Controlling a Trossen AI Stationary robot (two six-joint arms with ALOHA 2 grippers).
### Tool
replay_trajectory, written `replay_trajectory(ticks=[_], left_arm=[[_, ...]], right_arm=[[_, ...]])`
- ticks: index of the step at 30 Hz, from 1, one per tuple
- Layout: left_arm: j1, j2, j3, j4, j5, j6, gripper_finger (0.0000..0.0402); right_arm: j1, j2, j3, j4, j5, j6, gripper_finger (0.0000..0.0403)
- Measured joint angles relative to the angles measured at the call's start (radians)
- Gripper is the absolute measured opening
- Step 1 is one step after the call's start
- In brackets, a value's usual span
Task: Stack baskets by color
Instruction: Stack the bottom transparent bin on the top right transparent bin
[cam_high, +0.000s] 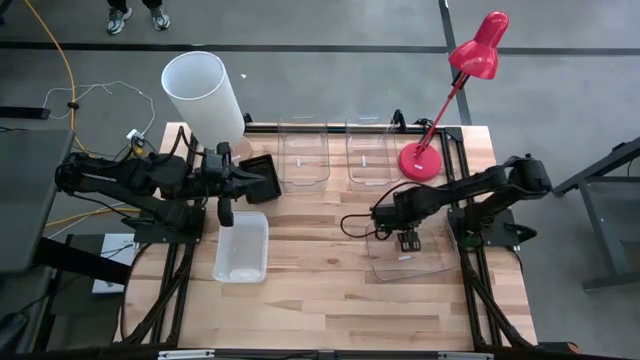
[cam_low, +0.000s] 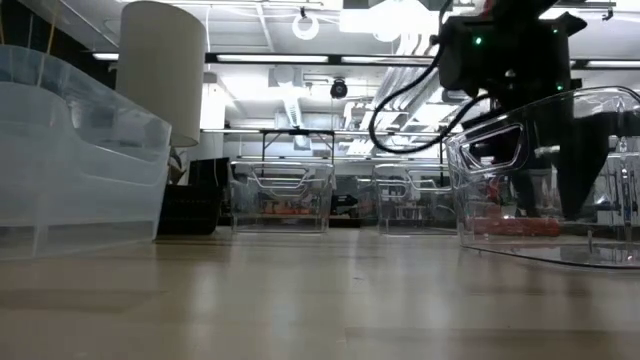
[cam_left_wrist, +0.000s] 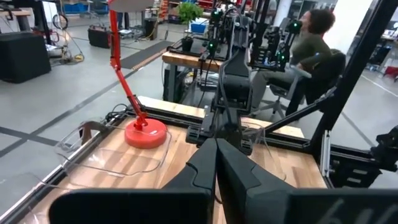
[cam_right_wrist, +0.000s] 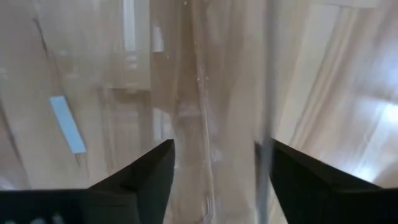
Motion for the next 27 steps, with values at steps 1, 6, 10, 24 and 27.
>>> replay_trajectory(ticks=[1, 6, 10, 24, 27], left_arm=[[0.0, 0.0, 0.0, -0.002, -0.005, 0.0, 0.0], [0.0, 0.0, 0.0, 0.001, -0.066, -0.027, 0.0], [0.0, 0.0, 0.0, 0.005, -0.101, -0.035, 0.0], [0.0, 0.0, 0.0, 0.005, -0.116, -0.081, 0.0], [0.0, 0.0, 0.0, 0.005, -0.115, -0.08, 0.0]], right_arm=[[0.0, 0.011, 0.0, 0.0, 0.0, -0.01, 0.022], [0.0, 0.034, 0.0, 0.009, -0.005, -0.043, 0.0116], [-0.013, 0.029, 0.0, 0.0, -0.031, -0.049, 0.0015], [-0.09, -0.333, 0.002, -0.027, -0.507, 0.191, 0.0001], [-0.092, -0.417, 0.002, 0.149, -0.518, 0.373, 0.0001]])
